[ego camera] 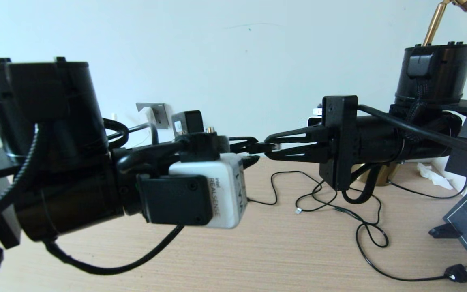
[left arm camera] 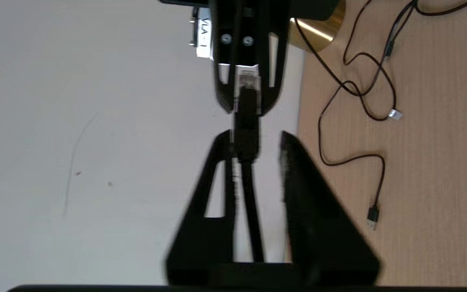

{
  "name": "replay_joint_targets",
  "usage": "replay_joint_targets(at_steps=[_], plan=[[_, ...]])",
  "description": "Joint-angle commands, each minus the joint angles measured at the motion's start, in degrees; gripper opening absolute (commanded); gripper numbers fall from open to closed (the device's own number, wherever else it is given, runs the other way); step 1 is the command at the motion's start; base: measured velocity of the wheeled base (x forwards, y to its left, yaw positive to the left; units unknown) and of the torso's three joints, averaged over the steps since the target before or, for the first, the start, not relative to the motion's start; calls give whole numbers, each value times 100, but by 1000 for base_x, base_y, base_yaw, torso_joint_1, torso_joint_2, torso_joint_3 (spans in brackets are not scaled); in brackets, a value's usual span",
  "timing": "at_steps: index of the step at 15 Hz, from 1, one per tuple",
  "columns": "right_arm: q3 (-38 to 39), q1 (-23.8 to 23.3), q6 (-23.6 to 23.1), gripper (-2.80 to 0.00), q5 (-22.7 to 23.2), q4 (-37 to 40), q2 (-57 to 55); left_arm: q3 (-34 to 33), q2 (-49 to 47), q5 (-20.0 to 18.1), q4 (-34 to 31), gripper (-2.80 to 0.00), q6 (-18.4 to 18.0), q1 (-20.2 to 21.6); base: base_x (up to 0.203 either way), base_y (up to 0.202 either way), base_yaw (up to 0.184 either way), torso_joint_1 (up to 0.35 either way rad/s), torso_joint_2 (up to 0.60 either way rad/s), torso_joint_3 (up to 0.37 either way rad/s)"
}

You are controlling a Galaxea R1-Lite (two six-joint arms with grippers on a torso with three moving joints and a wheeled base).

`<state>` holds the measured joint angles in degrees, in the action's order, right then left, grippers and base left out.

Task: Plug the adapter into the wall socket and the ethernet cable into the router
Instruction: Hand it to the other hand

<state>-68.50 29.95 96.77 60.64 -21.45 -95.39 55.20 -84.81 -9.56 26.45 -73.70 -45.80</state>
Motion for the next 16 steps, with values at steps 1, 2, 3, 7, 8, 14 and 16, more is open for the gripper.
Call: replay_joint_targets(at_steps=[1, 2, 3, 7, 8, 14, 16], plan=[[3, 2, 53, -280, 36, -8, 3, -27, 8, -6, 36, 0, -22, -17, 0, 0, 0, 0, 0, 0], [3, 2, 53, -280, 36, -8, 3, -44, 8, -11, 36, 0, -22, -17, 0, 0, 0, 0, 0, 0], [3, 2, 53, -280, 36, -8, 3, -44, 8, -11, 36, 0, -22, -17, 0, 0, 0, 0, 0, 0], [12, 11, 44, -280, 36, -8, -49, -36, 67, -11, 39, 0, -22, -17, 0, 0, 0, 0, 0, 0], [12, 11, 44, -280, 36, -8, -67, -44, 87, -11, 36, 0, -22, -17, 0, 0, 0, 0, 0, 0], [21, 33, 53, -280, 48, -8, -50, -9, 87, -11, 36, 0, -22, -17, 0, 0, 0, 0, 0, 0], [54, 72, 53, -280, 59, -14, -50, -9, 96, -11, 36, 0, -22, -25, 0, 0, 0, 0, 0, 0]])
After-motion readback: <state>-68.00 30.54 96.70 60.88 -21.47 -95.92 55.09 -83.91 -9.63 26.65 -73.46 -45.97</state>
